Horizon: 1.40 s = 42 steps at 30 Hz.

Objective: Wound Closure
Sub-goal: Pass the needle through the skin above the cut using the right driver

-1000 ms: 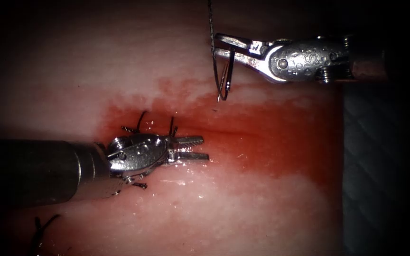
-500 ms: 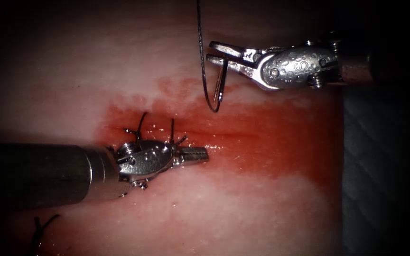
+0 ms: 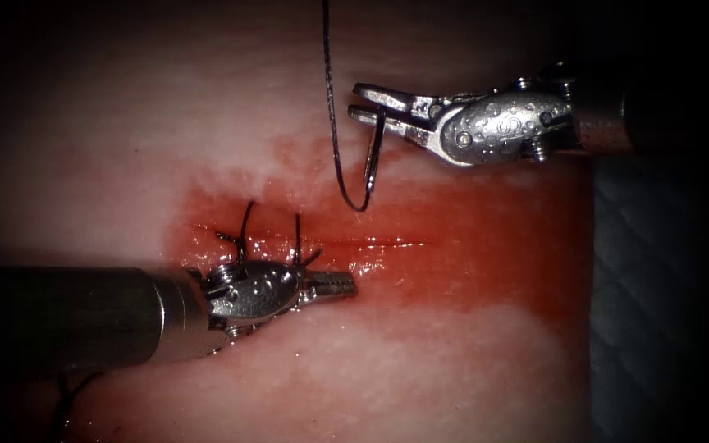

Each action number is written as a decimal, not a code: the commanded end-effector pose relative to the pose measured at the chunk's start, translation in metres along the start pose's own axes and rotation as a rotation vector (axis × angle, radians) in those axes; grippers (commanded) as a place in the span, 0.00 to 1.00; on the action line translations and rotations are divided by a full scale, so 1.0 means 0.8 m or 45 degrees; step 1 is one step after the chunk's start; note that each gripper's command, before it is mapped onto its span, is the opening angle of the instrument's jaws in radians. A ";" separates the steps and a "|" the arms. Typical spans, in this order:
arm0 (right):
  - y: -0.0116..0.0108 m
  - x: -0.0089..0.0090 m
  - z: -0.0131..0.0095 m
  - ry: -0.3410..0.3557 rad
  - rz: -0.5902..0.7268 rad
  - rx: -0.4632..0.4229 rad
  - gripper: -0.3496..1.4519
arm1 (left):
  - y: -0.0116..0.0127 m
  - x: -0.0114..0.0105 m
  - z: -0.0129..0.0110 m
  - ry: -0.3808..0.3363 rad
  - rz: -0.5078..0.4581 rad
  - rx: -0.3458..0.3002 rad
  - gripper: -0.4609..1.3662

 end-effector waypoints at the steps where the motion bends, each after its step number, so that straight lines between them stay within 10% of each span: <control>1: -0.0002 -0.0002 0.0000 0.001 -0.002 -0.010 0.00 | 0.0001 0.0001 -0.0002 0.000 -0.002 0.006 0.25; 26: -0.0028 0.0002 -0.0003 -0.007 -0.017 -0.016 0.00 | 0.0005 0.0011 -0.0009 -0.003 -0.019 -0.004 0.27; 42: -0.0097 -0.0015 -0.0012 -0.046 -0.074 0.009 0.00 | 0.0003 0.0017 -0.0019 0.019 -0.014 0.012 0.27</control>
